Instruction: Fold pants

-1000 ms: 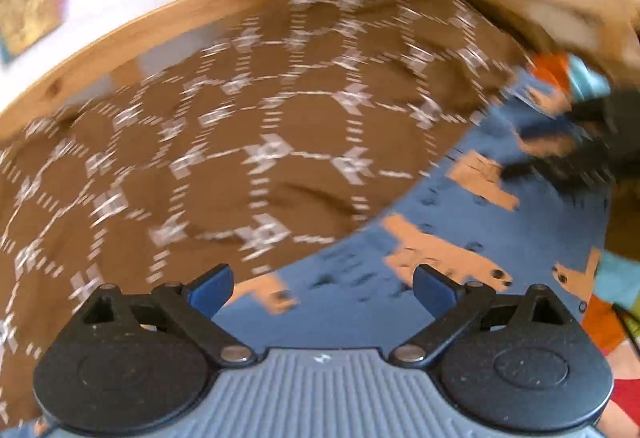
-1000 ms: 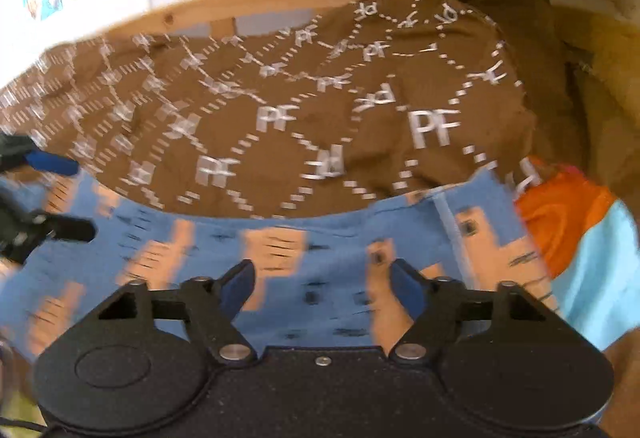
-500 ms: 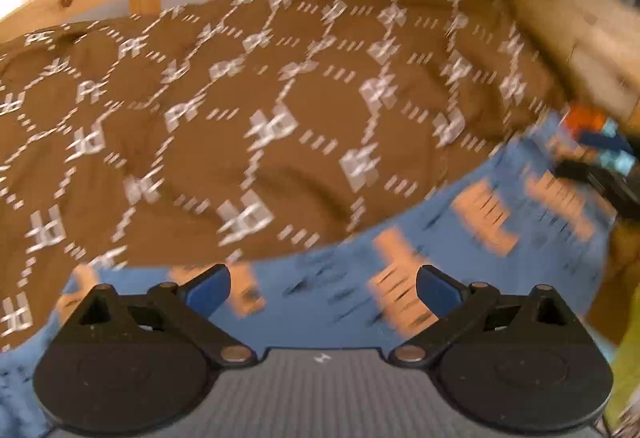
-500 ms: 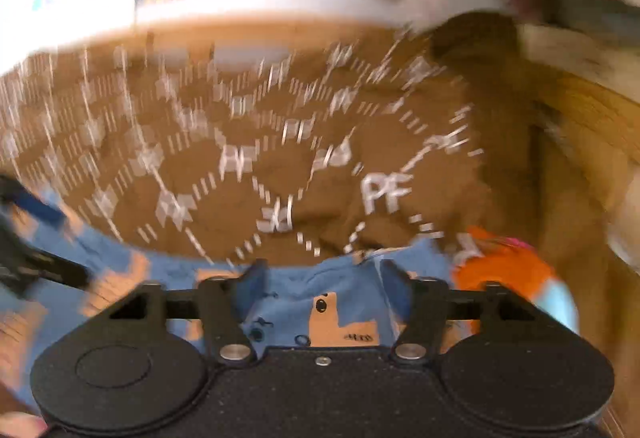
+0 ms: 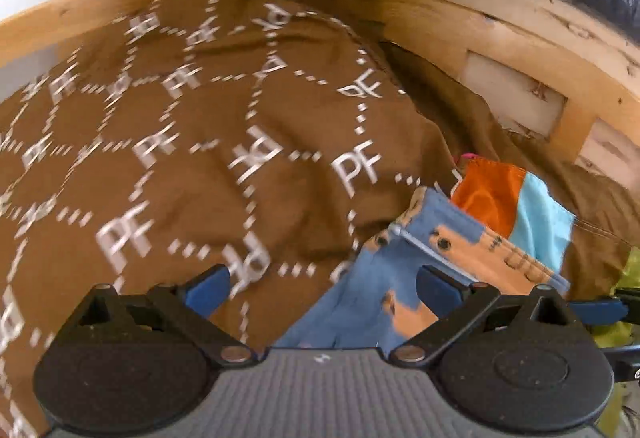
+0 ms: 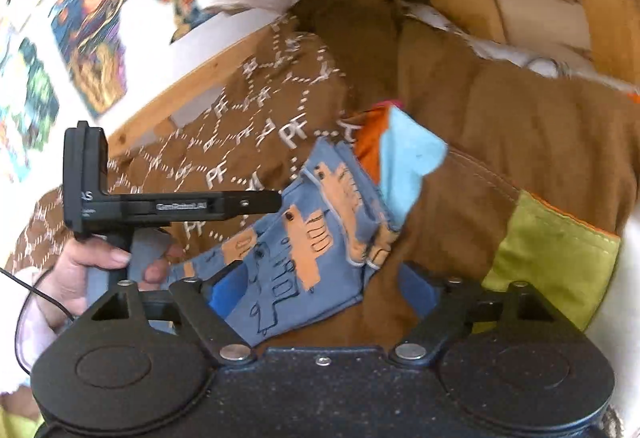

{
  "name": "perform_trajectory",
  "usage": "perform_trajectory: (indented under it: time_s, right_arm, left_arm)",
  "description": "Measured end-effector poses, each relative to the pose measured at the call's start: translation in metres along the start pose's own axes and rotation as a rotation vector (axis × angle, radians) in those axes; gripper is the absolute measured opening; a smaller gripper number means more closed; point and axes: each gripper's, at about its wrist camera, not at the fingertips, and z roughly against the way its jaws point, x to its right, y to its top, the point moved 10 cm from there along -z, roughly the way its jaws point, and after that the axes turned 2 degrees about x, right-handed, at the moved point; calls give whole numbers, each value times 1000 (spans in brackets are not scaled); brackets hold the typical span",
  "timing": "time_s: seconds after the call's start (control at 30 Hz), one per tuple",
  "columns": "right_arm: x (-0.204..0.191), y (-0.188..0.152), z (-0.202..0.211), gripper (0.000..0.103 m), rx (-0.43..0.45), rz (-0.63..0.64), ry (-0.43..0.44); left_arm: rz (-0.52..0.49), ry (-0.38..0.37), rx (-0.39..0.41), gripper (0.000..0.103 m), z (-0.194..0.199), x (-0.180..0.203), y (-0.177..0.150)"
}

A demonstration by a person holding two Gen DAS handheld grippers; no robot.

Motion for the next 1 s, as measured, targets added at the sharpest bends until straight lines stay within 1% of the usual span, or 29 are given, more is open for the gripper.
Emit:
perform_trajectory:
  time_s: [0.07, 0.13, 0.23, 0.37, 0.43, 0.5, 0.6, 0.73, 0.8, 0.87, 0.9, 0.97, 1.0]
  right_arm:
    - [5, 2, -3, 68, 18, -32, -30]
    - [10, 3, -7, 61, 39, -81, -65]
    - [12, 4, -11, 61, 57, -137, -102]
    - [12, 6, -15, 61, 76, -189, -131]
    - [13, 7, -16, 59, 86, -212, -138]
    - [13, 7, -18, 58, 78, -201, -155]
    - [10, 6, -19, 58, 73, -174, -173]
    - [6, 6, -18, 58, 83, -177, -184]
    - [2, 7, -17, 58, 93, -152, -191]
    - [-2, 8, -17, 59, 104, -97, -210]
    - [-3, 7, -17, 59, 103, -78, -219]
    - [-2, 6, -19, 59, 107, -80, -223]
    - [-1, 6, -19, 59, 110, -82, -223]
  left_arm:
    - [-24, 11, -14, 102, -14, 2, 4]
    - [-44, 21, -23, 103, -25, 6, 5]
    - [-90, 45, -16, 103, -31, 13, 3]
    - [-73, 47, -23, 103, -28, 14, 1]
    - [-54, 49, -41, 103, -25, 14, 1]
    - [-37, 55, -62, 103, -26, 10, 4]
    - [-17, 77, -81, 103, -16, 6, 7]
    - [0, 103, -68, 103, 5, 4, 17]
    - [25, 105, -60, 103, 15, 4, 23]
    - [81, 87, -63, 103, 23, 4, 25]
    - [117, 61, -66, 103, 26, 5, 26]
    - [192, -8, -77, 103, 24, 10, 27]
    - [235, -62, -83, 103, 24, 12, 27]
